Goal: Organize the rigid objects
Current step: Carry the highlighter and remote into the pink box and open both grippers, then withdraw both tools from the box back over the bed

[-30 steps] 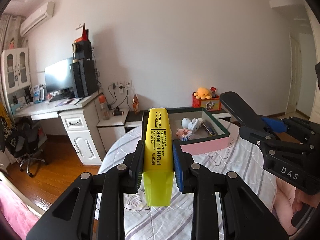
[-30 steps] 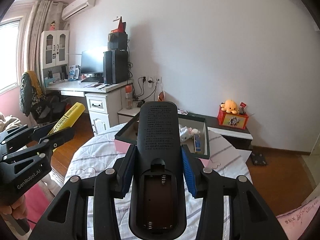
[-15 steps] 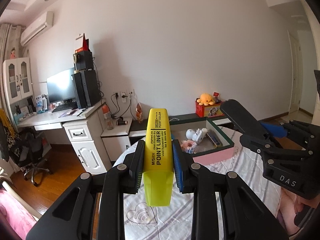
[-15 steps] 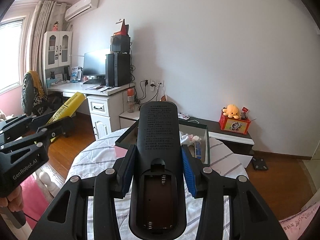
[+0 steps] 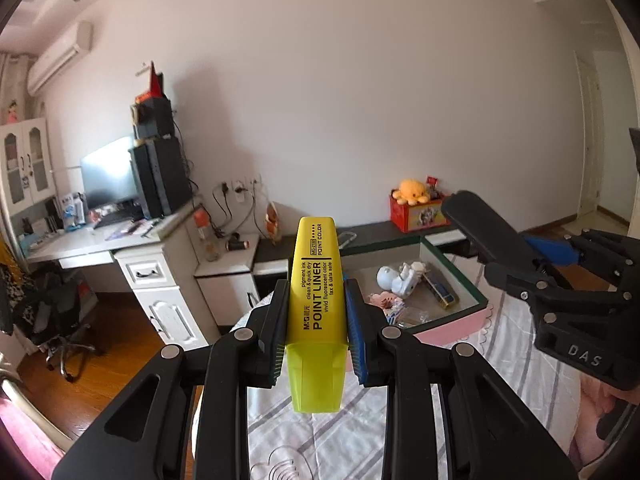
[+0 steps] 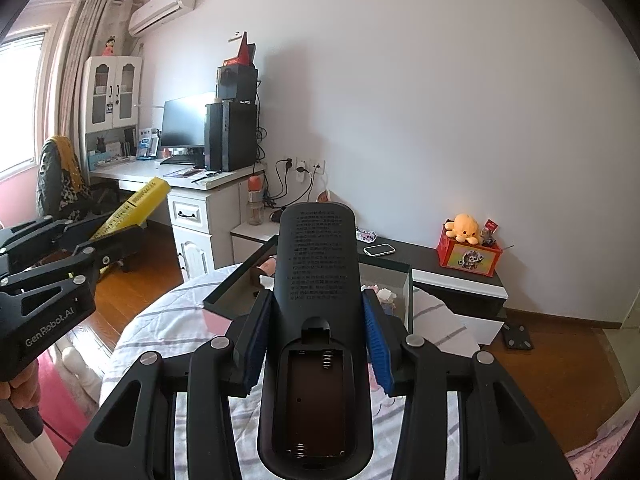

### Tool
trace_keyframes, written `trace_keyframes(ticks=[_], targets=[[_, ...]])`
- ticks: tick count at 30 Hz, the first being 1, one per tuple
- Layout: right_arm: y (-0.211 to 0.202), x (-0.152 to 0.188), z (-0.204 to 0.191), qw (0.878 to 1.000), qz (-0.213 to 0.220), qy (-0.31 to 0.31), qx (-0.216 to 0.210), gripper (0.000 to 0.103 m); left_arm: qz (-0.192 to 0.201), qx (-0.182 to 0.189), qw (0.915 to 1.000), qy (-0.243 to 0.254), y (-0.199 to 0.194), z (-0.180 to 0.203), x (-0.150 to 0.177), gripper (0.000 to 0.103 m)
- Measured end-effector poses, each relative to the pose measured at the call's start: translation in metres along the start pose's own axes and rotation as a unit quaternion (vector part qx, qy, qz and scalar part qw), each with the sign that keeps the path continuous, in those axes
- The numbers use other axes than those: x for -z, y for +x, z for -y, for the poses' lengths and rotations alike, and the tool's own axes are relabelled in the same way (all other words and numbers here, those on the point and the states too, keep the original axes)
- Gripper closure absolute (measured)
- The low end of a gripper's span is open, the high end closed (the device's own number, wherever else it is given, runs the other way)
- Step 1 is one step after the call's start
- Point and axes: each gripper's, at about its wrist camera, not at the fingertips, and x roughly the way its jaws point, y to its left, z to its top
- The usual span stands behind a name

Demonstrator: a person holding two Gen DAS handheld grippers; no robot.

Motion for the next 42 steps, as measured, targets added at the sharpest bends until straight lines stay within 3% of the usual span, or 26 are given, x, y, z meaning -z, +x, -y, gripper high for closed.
trace_keyframes(ticks=[15,25,30,37,38,40,42], targets=[[0.122,-0.014,0.037,0.997,-0.08,-0.009,-0.001,0.058,-0.094,0.029,0.9945,0.035,0.149,0.012,-0.014,0.077],[0.2,0.008,0.034,0.986,-0.166,-0.021,-0.013,0.058,-0.189,0.025,0.9806,0.047,0.24,0.027,0.018,0.077],[0.213,0.015,0.027,0.981,-0.193,-0.026,-0.024,0.058,-0.189,0.019,0.9809,0.042,0.247,0.025,0.018,0.076],[0.215,0.017,0.025,0.981,-0.193,-0.028,-0.017,0.057,-0.183,0.009,0.982,0.044,0.248,0.024,0.015,0.075],[0.213,0.016,0.026,0.982,-0.187,-0.025,-0.019,0.057,-0.183,0.01,0.9823,0.042,0.246,0.024,0.014,0.072],[0.207,0.013,0.028,0.983,-0.18,-0.019,-0.021,0.054,-0.177,0.012,0.9835,0.034,0.24,0.021,0.011,0.053],[0.2,0.01,0.029,0.985,-0.171,-0.016,-0.017,0.041,-0.16,0.003,0.9865,0.033,0.229,0.018,0.008,0.046]])
